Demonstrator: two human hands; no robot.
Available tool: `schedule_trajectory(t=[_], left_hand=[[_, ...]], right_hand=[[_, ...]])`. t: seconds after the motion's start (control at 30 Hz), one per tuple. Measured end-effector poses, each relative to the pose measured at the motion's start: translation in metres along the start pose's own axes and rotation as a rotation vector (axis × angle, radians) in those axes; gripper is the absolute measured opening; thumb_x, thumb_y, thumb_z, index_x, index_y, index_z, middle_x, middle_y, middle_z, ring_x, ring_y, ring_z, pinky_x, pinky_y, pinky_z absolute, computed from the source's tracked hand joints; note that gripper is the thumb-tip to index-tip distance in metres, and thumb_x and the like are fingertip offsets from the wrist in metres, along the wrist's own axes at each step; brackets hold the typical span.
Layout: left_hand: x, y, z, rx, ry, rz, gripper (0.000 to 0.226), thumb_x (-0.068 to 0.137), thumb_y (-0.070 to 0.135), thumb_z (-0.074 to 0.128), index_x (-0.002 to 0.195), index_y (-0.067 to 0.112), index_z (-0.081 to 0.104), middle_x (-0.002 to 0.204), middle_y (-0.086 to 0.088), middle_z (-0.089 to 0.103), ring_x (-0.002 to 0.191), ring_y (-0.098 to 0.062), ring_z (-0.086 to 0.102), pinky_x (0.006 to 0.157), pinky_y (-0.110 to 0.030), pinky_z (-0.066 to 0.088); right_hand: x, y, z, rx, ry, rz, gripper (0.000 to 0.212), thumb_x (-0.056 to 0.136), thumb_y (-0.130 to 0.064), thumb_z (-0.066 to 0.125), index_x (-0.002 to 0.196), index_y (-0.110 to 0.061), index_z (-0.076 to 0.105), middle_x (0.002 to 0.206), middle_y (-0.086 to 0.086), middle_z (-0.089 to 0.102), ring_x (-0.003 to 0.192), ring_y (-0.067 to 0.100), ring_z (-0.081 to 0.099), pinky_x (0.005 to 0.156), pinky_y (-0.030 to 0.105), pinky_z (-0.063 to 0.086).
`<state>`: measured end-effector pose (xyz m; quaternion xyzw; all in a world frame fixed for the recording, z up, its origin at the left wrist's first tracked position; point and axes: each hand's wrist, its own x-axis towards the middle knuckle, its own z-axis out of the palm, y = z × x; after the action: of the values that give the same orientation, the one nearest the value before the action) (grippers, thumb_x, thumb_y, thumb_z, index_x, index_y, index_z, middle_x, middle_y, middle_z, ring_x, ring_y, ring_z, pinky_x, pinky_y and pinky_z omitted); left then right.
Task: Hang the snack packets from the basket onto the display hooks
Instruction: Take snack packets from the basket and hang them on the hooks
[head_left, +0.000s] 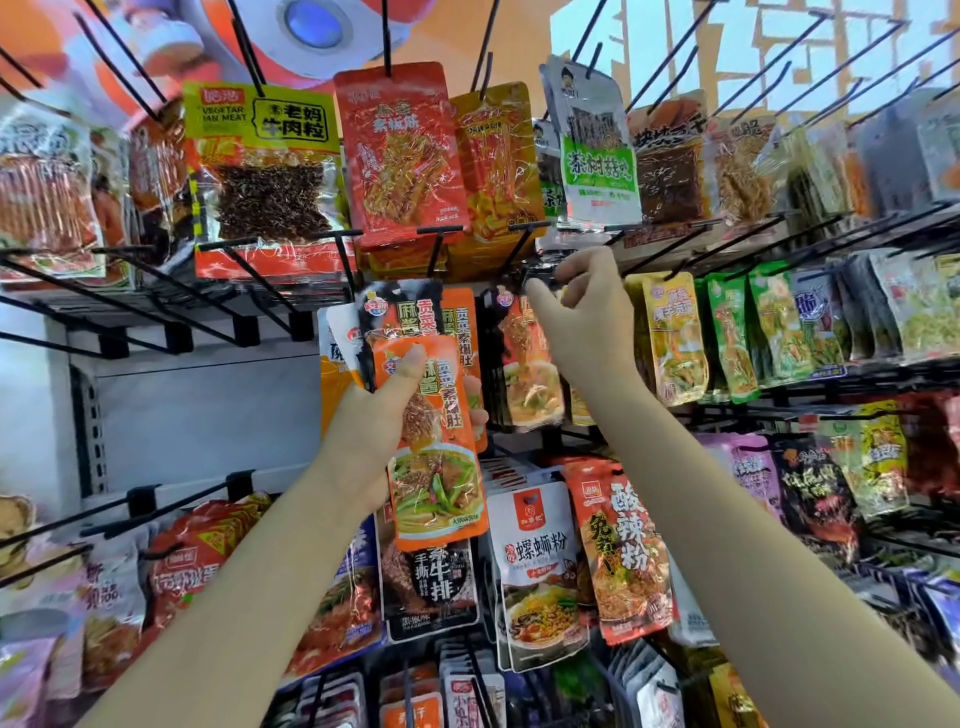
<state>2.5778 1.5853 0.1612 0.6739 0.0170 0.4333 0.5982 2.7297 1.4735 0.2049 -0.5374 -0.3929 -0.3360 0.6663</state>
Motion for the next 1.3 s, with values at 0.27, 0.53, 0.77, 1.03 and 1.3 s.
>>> schedule_trajectory(t=[0.27, 0.53, 0.77, 1.03, 1.3], left_hand=[[-0.003, 0.009, 0.008, 0.003, 0.175, -0.064, 0.111, 0.037, 0.084, 0.08, 0.121, 0.011, 0.066, 0.113, -0.012, 0.074, 0.099, -0.031, 0.073, 0.092, -0.054, 0.057], [-0.009, 0.01, -0.008, -0.087, 0.096, -0.044, 0.062, 0.081, 0.048, 0.072, 0.128, 0.011, 0.056, 0.104, -0.012, 0.077, 0.094, -0.032, 0.075, 0.091, -0.055, 0.057], [-0.016, 0.018, -0.03, -0.034, 0.196, -0.052, 0.089, 0.073, 0.068, 0.075, 0.134, 0.007, 0.054, 0.125, -0.013, 0.07, 0.111, -0.031, 0.07, 0.095, -0.053, 0.054], [-0.017, 0.018, -0.045, 0.047, 0.278, -0.026, 0.082, 0.096, 0.057, 0.056, 0.147, -0.002, 0.032, 0.12, -0.012, 0.069, 0.108, -0.028, 0.066, 0.093, -0.048, 0.055], [-0.017, 0.016, -0.05, 0.018, 0.16, 0.011, 0.047, 0.105, 0.041, 0.047, 0.09, 0.007, 0.077, 0.094, -0.016, 0.078, 0.079, -0.033, 0.075, 0.082, -0.055, 0.06]], right_hand=[[-0.039, -0.012, 0.014, 0.065, -0.739, 0.048, 0.043, 0.086, -0.046, 0.076, 0.118, -0.019, 0.065, 0.1, -0.005, 0.073, 0.086, 0.009, 0.069, 0.073, 0.025, 0.056], [-0.04, -0.014, 0.024, 0.264, -0.694, 0.147, 0.01, 0.092, -0.023, 0.073, 0.101, -0.021, 0.072, 0.093, -0.005, 0.076, 0.078, 0.004, 0.073, 0.066, 0.019, 0.057], [-0.041, -0.018, 0.048, 0.336, -0.523, 0.235, 0.009, 0.087, -0.018, 0.078, 0.086, -0.027, 0.076, 0.089, -0.003, 0.078, 0.085, 0.016, 0.074, 0.079, 0.038, 0.06], [-0.015, -0.025, 0.051, 0.266, -0.372, 0.257, 0.01, 0.099, -0.031, 0.062, 0.098, -0.022, 0.067, 0.1, 0.008, 0.075, 0.092, 0.024, 0.072, 0.087, 0.049, 0.059], [-0.004, -0.03, 0.062, 0.265, -0.297, 0.304, 0.017, 0.099, -0.034, 0.062, 0.089, -0.023, 0.07, 0.103, 0.024, 0.071, 0.079, 0.027, 0.065, 0.081, 0.057, 0.057]])
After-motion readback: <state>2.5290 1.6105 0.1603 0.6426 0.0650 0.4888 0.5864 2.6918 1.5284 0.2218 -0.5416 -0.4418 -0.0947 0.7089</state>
